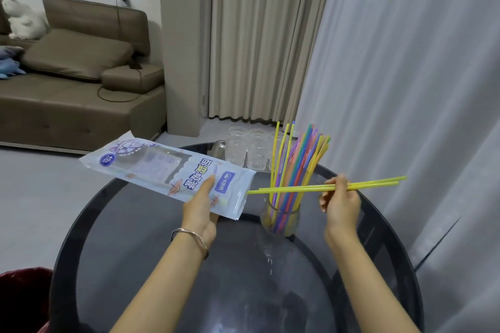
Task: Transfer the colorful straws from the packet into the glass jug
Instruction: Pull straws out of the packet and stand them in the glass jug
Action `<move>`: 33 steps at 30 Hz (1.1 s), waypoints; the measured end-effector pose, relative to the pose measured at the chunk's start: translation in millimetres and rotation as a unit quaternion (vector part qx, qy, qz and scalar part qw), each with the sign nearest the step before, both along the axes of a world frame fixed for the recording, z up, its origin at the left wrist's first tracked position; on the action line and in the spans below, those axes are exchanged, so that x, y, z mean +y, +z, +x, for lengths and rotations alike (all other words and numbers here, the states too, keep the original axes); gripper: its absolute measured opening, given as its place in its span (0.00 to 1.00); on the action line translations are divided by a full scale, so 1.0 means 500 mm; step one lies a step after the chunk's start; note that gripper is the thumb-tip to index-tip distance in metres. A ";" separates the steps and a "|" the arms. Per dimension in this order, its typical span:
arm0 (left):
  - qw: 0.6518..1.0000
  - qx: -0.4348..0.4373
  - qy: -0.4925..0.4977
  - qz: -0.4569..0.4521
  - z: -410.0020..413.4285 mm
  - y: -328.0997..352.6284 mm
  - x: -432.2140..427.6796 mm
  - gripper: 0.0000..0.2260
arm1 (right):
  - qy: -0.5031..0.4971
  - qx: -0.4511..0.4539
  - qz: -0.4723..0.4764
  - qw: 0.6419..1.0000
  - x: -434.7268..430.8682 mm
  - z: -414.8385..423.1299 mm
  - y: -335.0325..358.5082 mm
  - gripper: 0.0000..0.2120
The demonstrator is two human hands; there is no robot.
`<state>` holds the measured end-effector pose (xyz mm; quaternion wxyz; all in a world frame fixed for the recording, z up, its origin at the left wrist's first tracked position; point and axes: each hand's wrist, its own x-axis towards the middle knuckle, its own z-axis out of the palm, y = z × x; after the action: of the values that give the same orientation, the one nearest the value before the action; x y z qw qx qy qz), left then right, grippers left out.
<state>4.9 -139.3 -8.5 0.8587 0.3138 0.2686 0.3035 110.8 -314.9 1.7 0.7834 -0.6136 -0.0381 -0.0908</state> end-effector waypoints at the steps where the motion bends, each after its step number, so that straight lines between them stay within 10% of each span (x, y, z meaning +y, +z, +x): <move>1: 1.000 0.003 -0.002 -0.001 0.003 -0.001 0.000 0.16 | -0.016 -0.018 -0.004 1.000 -0.008 0.012 0.006 0.19; 12: 1.000 0.013 -0.006 0.017 0.022 -0.010 0.012 0.13 | 0.077 -0.218 -0.307 0.923 0.011 0.136 0.026 0.17; 27: 1.000 -0.003 0.004 0.020 0.032 -0.011 0.012 0.11 | 0.202 -0.121 -0.536 0.810 0.078 0.173 0.031 0.18; 33: 1.000 -0.004 0.006 0.016 0.033 -0.014 0.013 0.10 | 0.134 -0.151 -0.532 0.823 0.083 0.168 0.035 0.18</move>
<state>21.2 -132.9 -15.5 0.8525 0.3248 0.2626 0.3144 195.0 -273.5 19.2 0.3248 -0.9025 -0.2798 -0.0421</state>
